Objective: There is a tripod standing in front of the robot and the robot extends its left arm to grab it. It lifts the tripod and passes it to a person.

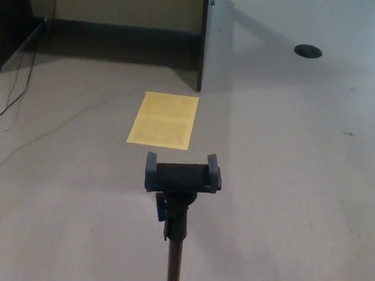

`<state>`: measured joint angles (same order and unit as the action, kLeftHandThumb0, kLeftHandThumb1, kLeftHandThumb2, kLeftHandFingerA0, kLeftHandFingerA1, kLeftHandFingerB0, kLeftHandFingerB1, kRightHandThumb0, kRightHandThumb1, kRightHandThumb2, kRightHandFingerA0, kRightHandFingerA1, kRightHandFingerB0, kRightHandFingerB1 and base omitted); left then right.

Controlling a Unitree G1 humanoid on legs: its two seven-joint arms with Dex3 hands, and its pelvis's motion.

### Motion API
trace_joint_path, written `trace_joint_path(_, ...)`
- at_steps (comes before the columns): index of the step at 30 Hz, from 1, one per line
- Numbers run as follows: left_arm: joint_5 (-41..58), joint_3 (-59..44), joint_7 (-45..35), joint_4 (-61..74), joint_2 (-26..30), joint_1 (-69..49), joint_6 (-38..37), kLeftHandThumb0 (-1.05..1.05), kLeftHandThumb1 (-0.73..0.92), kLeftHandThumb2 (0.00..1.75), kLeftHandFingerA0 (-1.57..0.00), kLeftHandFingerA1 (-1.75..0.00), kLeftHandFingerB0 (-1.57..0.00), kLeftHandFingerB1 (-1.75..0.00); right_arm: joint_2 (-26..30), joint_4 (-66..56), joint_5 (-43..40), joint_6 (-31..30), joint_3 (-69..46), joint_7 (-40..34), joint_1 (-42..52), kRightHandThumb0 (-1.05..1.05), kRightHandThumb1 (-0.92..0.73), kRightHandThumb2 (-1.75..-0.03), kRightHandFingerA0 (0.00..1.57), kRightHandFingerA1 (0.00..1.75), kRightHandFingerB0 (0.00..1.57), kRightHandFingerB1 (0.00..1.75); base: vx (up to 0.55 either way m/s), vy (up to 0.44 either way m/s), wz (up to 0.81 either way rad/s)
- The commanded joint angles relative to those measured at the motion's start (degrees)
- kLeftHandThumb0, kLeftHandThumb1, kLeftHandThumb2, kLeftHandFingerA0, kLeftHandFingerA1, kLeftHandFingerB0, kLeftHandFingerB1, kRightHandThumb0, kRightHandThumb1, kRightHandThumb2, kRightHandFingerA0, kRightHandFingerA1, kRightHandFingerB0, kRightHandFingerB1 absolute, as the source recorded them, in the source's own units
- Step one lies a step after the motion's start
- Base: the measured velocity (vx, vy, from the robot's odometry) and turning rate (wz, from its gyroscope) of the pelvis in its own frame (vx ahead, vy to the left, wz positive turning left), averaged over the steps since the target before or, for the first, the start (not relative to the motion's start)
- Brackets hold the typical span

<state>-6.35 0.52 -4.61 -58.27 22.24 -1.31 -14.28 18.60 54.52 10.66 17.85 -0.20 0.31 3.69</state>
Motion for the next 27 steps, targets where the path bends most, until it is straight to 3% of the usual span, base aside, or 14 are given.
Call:
trace_joint_path(1,3.12,-2.96,-1.26,1.05,-1.51,-1.03,-5.62,-0.55,0.45,0.73,-0.24,-0.49,-0.12,-0.38,1.69,4.71,2.06,5.26,1.04,-3.74,-1.34,-0.38,-0.68,-0.6,0.61,0.4,0.45,0.34,0.0,0.0,0.0)
trace_joint_path(4,3.52,-3.71,-1.69,4.57,-2.81,-0.39,-7.66,-0.34,0.32,0.9,-0.02,-0.49,0.0,-0.48,2.05,6.87,1.83,4.88,1.22,-3.86,-1.91,-0.38,-0.68,-0.6,0.65,0.41,0.44,0.34,0.0,0.0,0.0)
trace_joint_path(7,5.79,-4.73,-4.93,9.64,-4.54,-0.34,-8.11,-0.34,0.3,0.88,-0.02,-0.5,0.0,-0.49,2.34,7.61,1.82,5.75,1.52,-3.94,-1.82,-0.38,-0.67,-0.6,0.64,0.4,0.44,0.35,0.0,0.0,0.0)
trace_joint_path(8,6.96,-4.69,-6.59,13.46,-5.33,-0.82,-7.54,-0.61,0.4,0.71,-0.1,-0.42,-0.05,-0.27,2.47,7.66,1.98,5.72,1.78,-3.76,-1.6,-0.46,-0.57,-0.79,0.59,0.52,0.39,0.45,0.0,0.0,0.0)
trace_joint_path(10,8.02,-4.14,-8.41,21.07,-6.38,-1.4,-5.38,-0.57,0.48,0.55,-0.14,-0.35,-0.07,-0.19,2.62,8.31,2.09,5.53,2.06,-3.61,-1.7,-0.46,-0.57,-0.79,0.6,0.53,0.38,0.45,0.0,0.0,0.0)
trace_joint_path(13,8.4,-2.55,-10.1,31.61,-6.82,-0.35,-1.63,-0.6,0.37,0.77,-0.05,-0.44,-0.02,-0.19,2.77,8.15,2.17,4.7,2.56,-2.57,-1.56,-0.47,-0.58,-0.8,0.6,0.53,0.36,0.44,0.0,0.0,0.0)
trace_joint_path(14,8.16,-2.34,-10.04,33.53,-6.9,-0.32,-0.17,-0.63,0.47,0.54,-0.15,-0.33,-0.04,-0.22,2.73,8.16,1.96,4.84,2.51,-2.43,-1.45,-0.46,-0.57,-0.8,0.61,0.53,0.35,0.44,0.0,0.0,0.0)
trace_joint_path(15,8.67,-1.75,-11.11,36.4,-6.98,0.49,1.24,-0.64,0.4,0.76,0.0,-0.4,-0.08,-0.09,2.65,7.92,1.67,4.88,2.42,-2.2,-1.19,-0.46,-0.57,-0.79,0.61,0.53,0.35,0.44,0.0,0.0,0.0)
trace_joint_path(18,8.46,0.3,-12.49,44.77,-6.91,1.86,6.0,-0.73,0.37,0.69,-0.07,-0.39,-0.03,-0.13,2.66,7.96,2.09,4.64,2.81,-2.57,-0.81,-0.47,-0.57,-0.79,0.59,0.52,0.35,0.44,0.0,0.0,0.0)
trace_joint_path(19,9.06,0.82,-12.98,46.84,-7.21,2.55,7.59,-0.72,0.36,0.7,-0.08,-0.41,-0.04,-0.12,2.72,8.0,2.33,4.33,3.01,-2.7,-1.0,-0.38,-0.68,-0.6,0.65,0.41,0.4,0.33,0.0,0.0,0.0)
trace_joint_path(20,10.54,1.67,-13.71,50.78,-7.88,3.51,11.0,-0.58,0.36,0.8,-0.04,-0.44,-0.03,-0.16,2.71,7.86,2.28,4.55,3.07,-2.57,-1.04,-0.46,-0.57,-0.79,0.59,0.52,0.35,0.44,0.0,0.0,0.0)
trace_joint_path(22,10.08,3.34,-14.78,53.76,-7.92,4.43,11.67,-0.62,0.39,0.79,0.0,-0.4,-0.05,-0.11,2.81,7.86,3.02,4.78,3.77,-3.0,-1.03,-0.47,-0.57,-0.8,0.62,0.54,0.34,0.44,0.0,0.0,0.0)
trace_joint_path(23,10.89,4.07,-15.19,55.83,-8.36,4.73,13.6,-0.67,0.43,0.54,-0.1,-0.33,0.0,-0.18,2.8,7.82,3.13,4.81,3.97,-3.09,-1.0,-0.47,-0.58,-0.8,0.6,0.53,0.34,0.44,0.0,0.0,0.0)
trace_joint_path(27,10.47,6.49,-15.88,58.04,-9.57,6.79,15.01,-0.62,0.39,0.8,0.0,-0.4,-0.05,-0.1,2.5,7.73,1.97,4.66,3.63,-2.39,-1.29,-0.48,-0.58,-0.81,0.58,0.53,0.33,0.44,0.0,0.0,0.0)
